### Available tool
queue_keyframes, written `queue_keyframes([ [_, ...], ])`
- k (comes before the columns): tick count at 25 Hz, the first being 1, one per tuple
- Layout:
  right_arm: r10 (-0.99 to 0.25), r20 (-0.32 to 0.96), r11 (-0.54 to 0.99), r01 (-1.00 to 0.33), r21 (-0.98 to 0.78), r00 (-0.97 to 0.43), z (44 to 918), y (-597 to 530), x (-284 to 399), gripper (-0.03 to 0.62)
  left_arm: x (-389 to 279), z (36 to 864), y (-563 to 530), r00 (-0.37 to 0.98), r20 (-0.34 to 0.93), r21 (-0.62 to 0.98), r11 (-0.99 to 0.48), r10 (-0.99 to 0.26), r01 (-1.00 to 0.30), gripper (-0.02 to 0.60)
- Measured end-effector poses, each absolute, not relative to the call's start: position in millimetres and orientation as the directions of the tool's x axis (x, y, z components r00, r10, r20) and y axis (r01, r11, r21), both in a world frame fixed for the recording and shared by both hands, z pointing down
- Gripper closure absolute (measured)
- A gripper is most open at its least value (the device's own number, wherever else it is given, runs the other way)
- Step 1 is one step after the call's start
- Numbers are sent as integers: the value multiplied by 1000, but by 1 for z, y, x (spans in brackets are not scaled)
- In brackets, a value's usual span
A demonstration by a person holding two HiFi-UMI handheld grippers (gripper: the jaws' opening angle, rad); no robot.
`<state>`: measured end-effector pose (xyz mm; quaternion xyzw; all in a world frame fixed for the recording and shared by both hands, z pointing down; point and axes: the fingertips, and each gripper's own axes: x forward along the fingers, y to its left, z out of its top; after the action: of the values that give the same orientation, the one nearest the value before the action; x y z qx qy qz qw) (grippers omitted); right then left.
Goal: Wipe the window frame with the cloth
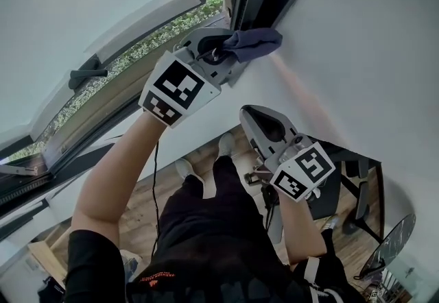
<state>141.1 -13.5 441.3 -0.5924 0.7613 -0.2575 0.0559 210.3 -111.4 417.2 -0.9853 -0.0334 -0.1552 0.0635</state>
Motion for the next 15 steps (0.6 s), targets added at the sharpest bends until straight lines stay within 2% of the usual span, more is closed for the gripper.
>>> queue_keyframes([
  [15,-925,257,130,-870,-476,-279,466,-9,149,594,213,470,-111,927,370,-38,-996,61,81,523],
])
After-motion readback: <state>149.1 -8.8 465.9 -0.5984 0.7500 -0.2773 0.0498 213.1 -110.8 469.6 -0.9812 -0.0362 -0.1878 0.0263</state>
